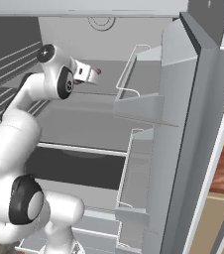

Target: Move the hot dog bun to the plate on the dining table and place the condiment next to that plate. Then navigate to the fridge and take the sausage and place it on the plate as well.

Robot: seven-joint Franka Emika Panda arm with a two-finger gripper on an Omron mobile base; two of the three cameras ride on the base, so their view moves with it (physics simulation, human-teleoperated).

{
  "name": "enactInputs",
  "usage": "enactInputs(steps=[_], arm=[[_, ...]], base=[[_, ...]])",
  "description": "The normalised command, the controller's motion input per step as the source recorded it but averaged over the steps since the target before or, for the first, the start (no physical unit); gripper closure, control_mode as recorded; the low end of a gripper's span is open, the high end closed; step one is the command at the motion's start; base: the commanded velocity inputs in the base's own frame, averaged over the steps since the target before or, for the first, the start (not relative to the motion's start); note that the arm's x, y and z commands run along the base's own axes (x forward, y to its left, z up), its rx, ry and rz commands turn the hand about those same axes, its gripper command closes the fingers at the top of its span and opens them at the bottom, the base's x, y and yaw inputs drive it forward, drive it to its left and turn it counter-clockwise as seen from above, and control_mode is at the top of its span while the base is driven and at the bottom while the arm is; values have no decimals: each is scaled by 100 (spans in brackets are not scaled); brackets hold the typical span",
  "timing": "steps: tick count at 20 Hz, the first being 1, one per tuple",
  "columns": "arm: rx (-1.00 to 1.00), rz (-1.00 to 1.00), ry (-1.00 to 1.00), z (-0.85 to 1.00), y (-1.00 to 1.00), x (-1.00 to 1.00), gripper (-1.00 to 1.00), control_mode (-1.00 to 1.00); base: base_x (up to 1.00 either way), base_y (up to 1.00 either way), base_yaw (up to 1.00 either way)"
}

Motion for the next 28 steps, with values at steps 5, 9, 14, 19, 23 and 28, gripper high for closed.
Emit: enactInputs(steps=[5, 9, 14, 19, 23, 28], arm=[[0, 6, -1, 14, -1, -100, 100, -100], [0, 5, 6, 25, 0, -100, 100, -100], [0, 4, 22, 0, 0, -100, 100, -100], [0, 1, 27, -7, 2, -100, 100, -100], [0, 2, 18, -30, 4, -100, 100, -100], [0, 6, 10, -38, 0, -75, 100, -100]], base=[[0, 0, 0], [0, 0, 0], [0, 0, 0], [0, 0, 0], [0, 0, 0], [0, 0, 0]])
